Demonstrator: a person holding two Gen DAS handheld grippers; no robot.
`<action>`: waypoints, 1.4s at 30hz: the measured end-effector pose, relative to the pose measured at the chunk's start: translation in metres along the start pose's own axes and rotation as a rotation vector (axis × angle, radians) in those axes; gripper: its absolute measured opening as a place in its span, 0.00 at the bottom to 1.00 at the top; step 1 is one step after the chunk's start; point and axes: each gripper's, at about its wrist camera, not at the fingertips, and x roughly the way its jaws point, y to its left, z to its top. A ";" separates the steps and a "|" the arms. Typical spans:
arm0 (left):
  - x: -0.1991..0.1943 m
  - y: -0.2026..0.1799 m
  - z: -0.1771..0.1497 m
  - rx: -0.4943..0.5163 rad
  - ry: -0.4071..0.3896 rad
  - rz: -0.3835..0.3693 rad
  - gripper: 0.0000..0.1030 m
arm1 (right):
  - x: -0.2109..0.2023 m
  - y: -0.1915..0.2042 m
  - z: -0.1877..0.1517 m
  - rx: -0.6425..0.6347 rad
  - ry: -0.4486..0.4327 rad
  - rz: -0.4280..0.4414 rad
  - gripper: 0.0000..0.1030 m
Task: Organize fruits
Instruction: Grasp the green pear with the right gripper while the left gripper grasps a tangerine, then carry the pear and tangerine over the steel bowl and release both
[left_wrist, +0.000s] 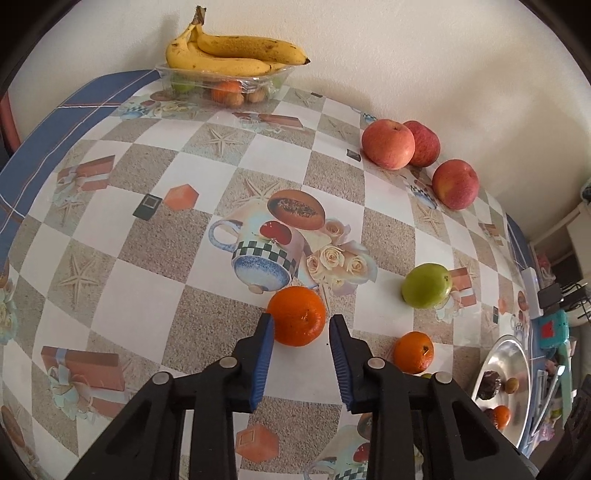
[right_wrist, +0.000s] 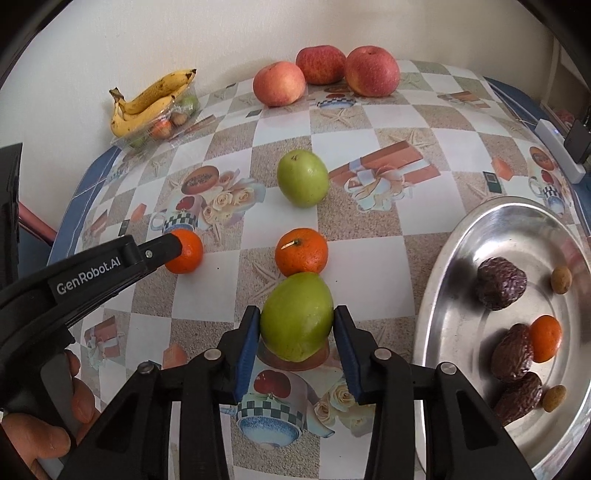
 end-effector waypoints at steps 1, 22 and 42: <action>-0.001 0.000 0.000 -0.002 0.000 -0.001 0.32 | -0.002 -0.001 0.000 0.000 -0.004 0.001 0.41; 0.030 0.004 -0.001 -0.060 0.044 -0.120 0.37 | -0.009 -0.017 0.000 0.006 -0.012 -0.026 0.41; -0.020 -0.026 -0.003 -0.016 -0.002 -0.195 0.35 | -0.035 -0.045 0.002 0.030 -0.072 -0.045 0.41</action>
